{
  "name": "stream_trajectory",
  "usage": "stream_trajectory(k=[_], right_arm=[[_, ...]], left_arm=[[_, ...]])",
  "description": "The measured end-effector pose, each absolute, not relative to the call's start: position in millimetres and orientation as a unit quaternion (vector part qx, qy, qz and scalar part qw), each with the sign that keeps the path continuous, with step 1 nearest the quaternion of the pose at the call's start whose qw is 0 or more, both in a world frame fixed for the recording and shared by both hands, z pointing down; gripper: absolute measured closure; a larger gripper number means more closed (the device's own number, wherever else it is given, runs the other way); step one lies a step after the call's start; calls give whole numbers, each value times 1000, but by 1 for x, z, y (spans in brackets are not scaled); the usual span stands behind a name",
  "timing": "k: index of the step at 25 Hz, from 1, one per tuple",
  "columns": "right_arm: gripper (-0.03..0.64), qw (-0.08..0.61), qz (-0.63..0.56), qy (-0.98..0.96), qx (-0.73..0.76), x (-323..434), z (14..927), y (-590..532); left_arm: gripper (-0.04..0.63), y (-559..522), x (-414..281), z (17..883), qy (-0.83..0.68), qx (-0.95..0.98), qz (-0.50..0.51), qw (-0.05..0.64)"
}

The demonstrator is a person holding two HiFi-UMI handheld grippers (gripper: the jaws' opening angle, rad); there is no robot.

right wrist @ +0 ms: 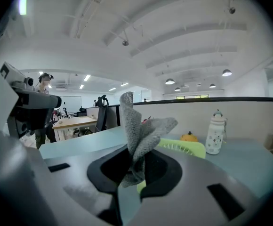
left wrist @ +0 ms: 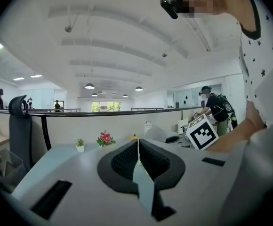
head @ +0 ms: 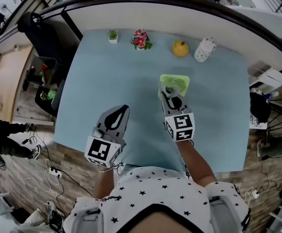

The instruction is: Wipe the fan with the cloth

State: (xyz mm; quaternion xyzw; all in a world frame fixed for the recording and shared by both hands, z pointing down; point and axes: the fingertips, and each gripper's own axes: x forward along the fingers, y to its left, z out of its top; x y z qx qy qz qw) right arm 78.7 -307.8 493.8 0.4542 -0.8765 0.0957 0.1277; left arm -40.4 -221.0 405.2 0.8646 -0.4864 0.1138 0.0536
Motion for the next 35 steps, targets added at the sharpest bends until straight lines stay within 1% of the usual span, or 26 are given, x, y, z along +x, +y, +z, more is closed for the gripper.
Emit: stream_trajectory(k=[11, 19, 35], right_arm=[[572, 169, 103, -851, 486, 68, 529, -341], [572, 170, 95, -842, 503, 79, 524, -348], [572, 171, 82, -793, 579, 168, 514, -356]], left_arm=[[563, -243, -59, 424, -467, 872, 125, 78], [563, -245, -60, 427, -460, 875, 128, 80], [563, -236, -43, 419, -444, 883, 135, 67]])
